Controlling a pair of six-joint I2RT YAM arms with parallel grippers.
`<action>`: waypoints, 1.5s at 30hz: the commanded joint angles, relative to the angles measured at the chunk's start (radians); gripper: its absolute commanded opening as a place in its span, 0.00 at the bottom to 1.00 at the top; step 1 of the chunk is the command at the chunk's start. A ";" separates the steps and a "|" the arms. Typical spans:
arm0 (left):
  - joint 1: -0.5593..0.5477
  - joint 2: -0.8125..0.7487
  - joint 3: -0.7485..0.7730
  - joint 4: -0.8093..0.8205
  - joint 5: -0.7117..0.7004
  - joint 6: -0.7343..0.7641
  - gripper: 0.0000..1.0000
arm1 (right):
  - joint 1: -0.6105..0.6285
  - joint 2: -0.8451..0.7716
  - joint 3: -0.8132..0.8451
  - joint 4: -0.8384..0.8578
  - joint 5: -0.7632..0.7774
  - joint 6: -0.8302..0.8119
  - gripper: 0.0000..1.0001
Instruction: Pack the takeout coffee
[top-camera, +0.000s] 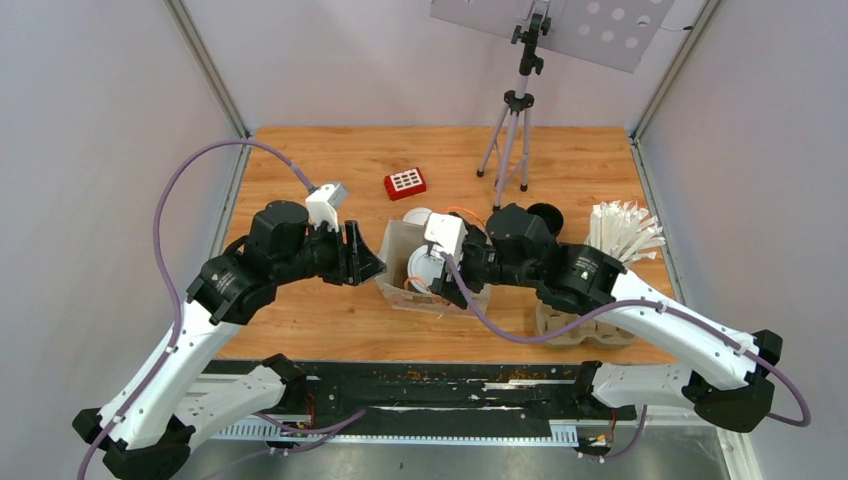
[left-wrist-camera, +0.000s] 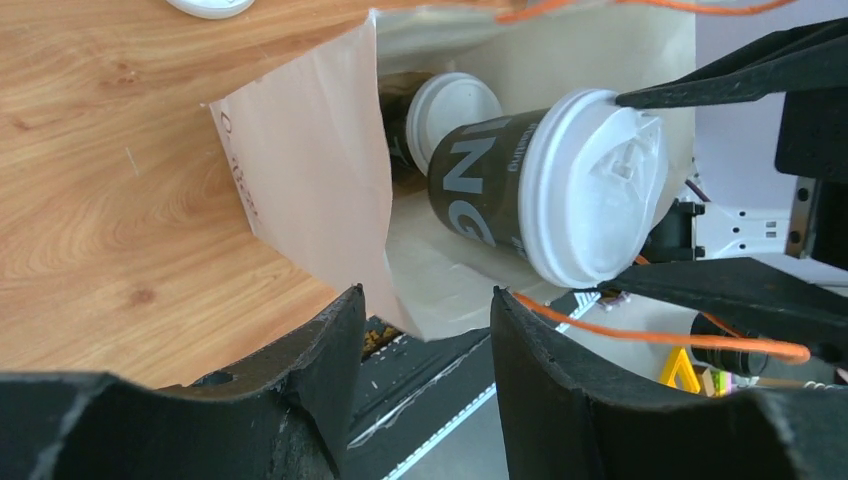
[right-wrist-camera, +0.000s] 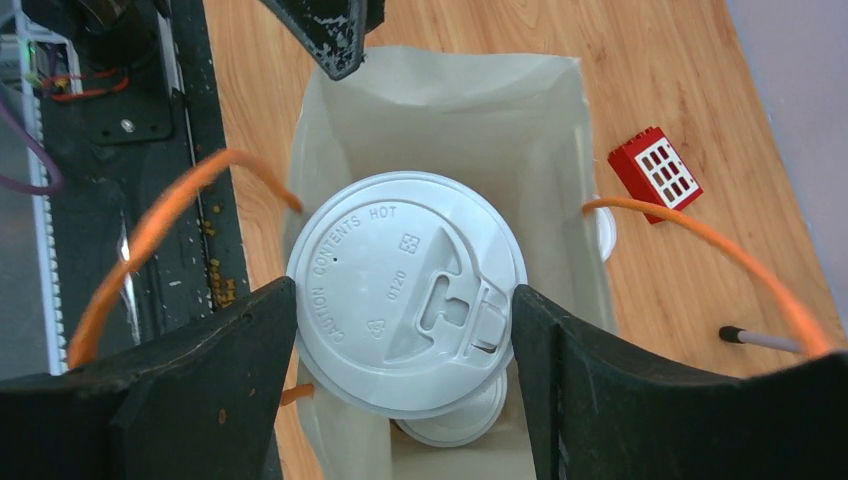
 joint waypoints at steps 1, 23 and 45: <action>0.007 0.017 0.023 0.004 -0.002 -0.022 0.57 | 0.026 -0.019 -0.059 0.101 0.055 -0.120 0.75; 0.007 0.105 0.126 -0.032 -0.122 0.052 0.55 | 0.131 -0.057 -0.129 0.103 0.124 -0.144 0.75; 0.007 0.096 0.016 0.172 0.092 0.244 0.00 | 0.150 -0.061 -0.197 0.196 0.233 -0.175 0.75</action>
